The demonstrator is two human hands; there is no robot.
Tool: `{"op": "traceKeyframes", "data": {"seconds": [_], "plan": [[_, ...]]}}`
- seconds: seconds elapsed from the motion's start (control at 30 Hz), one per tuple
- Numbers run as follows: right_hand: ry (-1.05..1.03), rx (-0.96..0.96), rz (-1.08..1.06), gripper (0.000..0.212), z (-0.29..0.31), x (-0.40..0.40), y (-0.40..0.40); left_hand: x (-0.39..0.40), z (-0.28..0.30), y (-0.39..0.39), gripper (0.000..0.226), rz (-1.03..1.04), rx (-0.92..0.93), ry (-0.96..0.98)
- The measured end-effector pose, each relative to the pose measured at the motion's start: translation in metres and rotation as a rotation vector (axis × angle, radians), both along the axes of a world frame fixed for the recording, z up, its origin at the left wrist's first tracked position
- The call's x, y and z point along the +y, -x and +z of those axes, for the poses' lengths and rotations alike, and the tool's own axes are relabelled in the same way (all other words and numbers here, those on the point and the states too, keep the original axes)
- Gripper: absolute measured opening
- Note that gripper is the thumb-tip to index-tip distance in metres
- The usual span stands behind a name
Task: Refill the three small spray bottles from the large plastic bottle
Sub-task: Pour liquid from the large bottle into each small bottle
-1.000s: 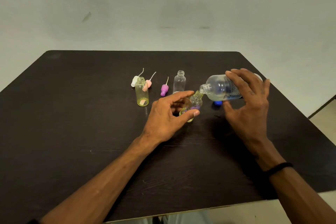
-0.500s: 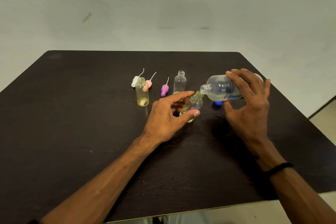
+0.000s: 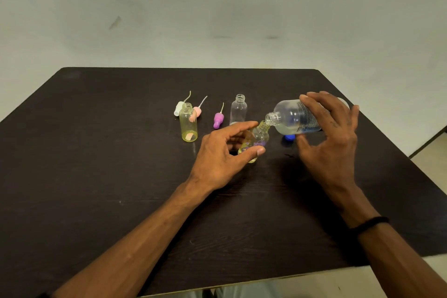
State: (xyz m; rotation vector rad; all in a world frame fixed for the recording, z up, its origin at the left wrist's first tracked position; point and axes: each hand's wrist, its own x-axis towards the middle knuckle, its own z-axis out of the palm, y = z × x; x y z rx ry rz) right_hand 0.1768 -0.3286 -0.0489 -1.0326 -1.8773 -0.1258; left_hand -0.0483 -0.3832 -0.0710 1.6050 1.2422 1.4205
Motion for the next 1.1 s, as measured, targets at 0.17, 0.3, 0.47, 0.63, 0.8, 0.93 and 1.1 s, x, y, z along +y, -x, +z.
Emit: {"op": "traceKeyframes", "data": {"seconds": [0.17,0.3,0.47,0.63,0.8,0.93,1.1], "plan": [[-0.001,0.003,0.002,0.085,-0.0005,0.0004,-0.0004,0.0,-0.0011,0.0002,0.058,-0.004,0.002,-0.003],[-0.004,-0.003,0.002,0.083,-0.0008,0.0,-0.0004,0.0001,-0.0011,0.0006,0.058,-0.006,0.007,-0.001],[-0.003,-0.003,-0.004,0.083,-0.0005,0.0001,-0.0004,-0.0011,0.0008,0.0005,0.058,-0.002,0.023,-0.01],[-0.006,-0.001,-0.002,0.082,-0.0009,0.0009,-0.0008,-0.0017,0.0017,0.0002,0.057,0.002,0.013,-0.01],[-0.005,0.002,0.0,0.081,-0.0004,0.0003,-0.0004,-0.0016,0.0014,-0.0001,0.057,0.006,0.014,-0.012],[-0.003,-0.002,-0.004,0.082,0.0001,-0.0002,-0.0004,-0.0023,0.0013,-0.0003,0.057,0.009,0.018,-0.012],[-0.002,0.001,-0.004,0.079,0.0007,-0.0015,0.0009,-0.0024,0.002,-0.0009,0.057,0.012,0.011,-0.014]]}}
